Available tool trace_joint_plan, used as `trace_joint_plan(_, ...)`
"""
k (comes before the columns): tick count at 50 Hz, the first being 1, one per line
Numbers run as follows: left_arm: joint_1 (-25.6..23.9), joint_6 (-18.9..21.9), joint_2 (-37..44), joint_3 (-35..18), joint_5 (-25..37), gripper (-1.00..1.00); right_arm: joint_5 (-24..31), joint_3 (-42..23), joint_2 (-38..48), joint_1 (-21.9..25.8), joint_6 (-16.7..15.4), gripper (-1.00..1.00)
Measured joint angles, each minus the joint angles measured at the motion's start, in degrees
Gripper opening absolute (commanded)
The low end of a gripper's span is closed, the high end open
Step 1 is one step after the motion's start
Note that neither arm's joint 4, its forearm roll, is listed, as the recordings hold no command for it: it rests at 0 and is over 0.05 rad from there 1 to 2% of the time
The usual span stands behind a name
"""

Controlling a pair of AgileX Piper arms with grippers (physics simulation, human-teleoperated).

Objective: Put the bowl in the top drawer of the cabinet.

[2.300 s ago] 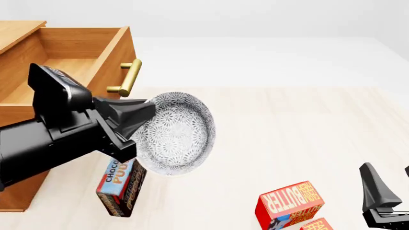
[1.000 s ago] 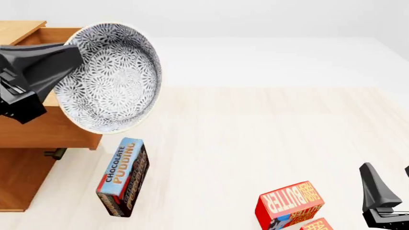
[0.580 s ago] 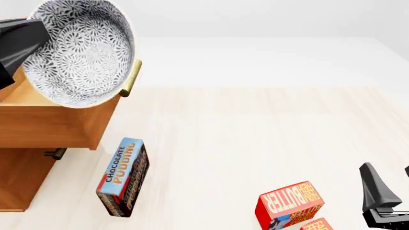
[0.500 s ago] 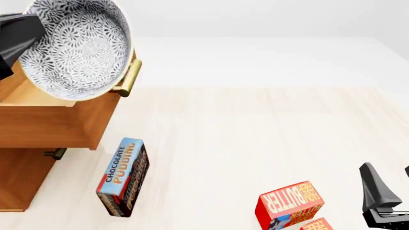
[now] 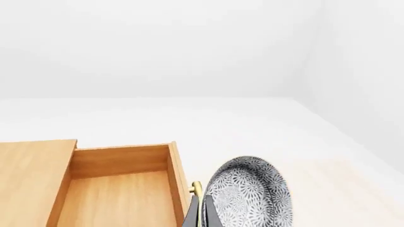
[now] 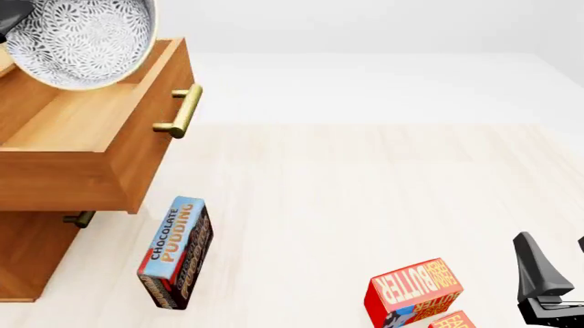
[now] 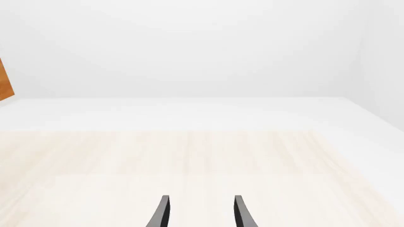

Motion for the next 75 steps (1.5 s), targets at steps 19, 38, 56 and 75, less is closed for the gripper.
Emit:
trace_joint_plan(19,7.91,-3.25,2.7,-2.42,-0.31,-1.0,0.0,0.0,0.0,0.0,0.0,1.0)
trace_joint_plan(38,14.52,-5.76,7.43,-4.91,-2.0,-1.0,0.0,0.0,0.0,0.0,0.0,1.0)
trace_joint_plan(56,19.14,-6.92,11.39,-5.0,-3.93,-1.0,0.0,0.0,0.0,0.0,0.01,1.0)
trace_joint_plan(75,22.22,-7.05,14.98,-3.77,-5.96,-1.0,0.0,0.0,0.0,0.0,0.0,1.0)
